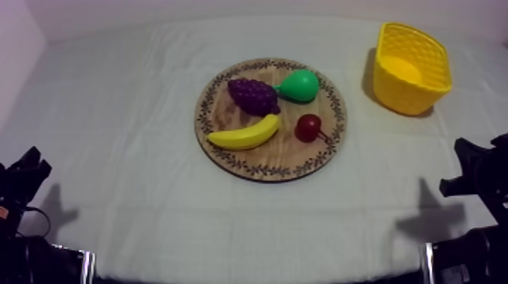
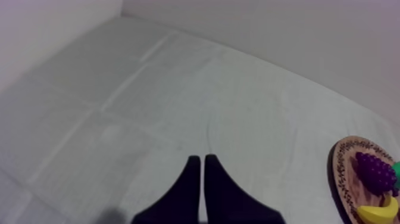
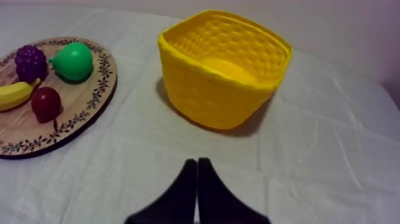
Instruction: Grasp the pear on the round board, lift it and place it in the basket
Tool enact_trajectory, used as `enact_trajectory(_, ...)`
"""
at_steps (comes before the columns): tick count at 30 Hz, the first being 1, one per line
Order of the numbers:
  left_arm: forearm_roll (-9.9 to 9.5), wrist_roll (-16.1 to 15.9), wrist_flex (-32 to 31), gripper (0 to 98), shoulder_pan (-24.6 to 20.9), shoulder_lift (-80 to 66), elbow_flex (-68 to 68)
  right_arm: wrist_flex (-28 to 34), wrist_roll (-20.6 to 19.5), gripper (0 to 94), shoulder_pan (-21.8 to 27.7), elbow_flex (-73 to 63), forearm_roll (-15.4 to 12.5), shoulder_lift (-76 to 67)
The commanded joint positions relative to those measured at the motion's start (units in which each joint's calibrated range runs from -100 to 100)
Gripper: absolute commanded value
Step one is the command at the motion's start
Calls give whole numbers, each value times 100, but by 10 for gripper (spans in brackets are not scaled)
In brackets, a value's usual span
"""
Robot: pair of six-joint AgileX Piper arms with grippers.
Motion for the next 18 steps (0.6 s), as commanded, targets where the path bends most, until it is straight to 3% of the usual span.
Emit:
enact_trajectory(1, -1, 1, -1, 1, 0, -1, 0, 7, -27, 5, -8, 4, -1, -2)
enact_trajectory(5, -1, 1, -1, 1, 0, -1, 0, 168, -714, 5, 75, -22, -37, -2)
enact_trajectory(6, -1, 1, -1, 1, 0, -1, 0, 141, -673, 5, 112, -37, -51, 13)
enact_trajectory(10, -1, 0, -1, 1, 0, -1, 0, 138, -101, 4, 134, -667, -283, 484)
enact_trajectory(18, -1, 1, -1, 1, 0, -1, 0, 830, 947, 4, 128, -4101, -733, 2749)
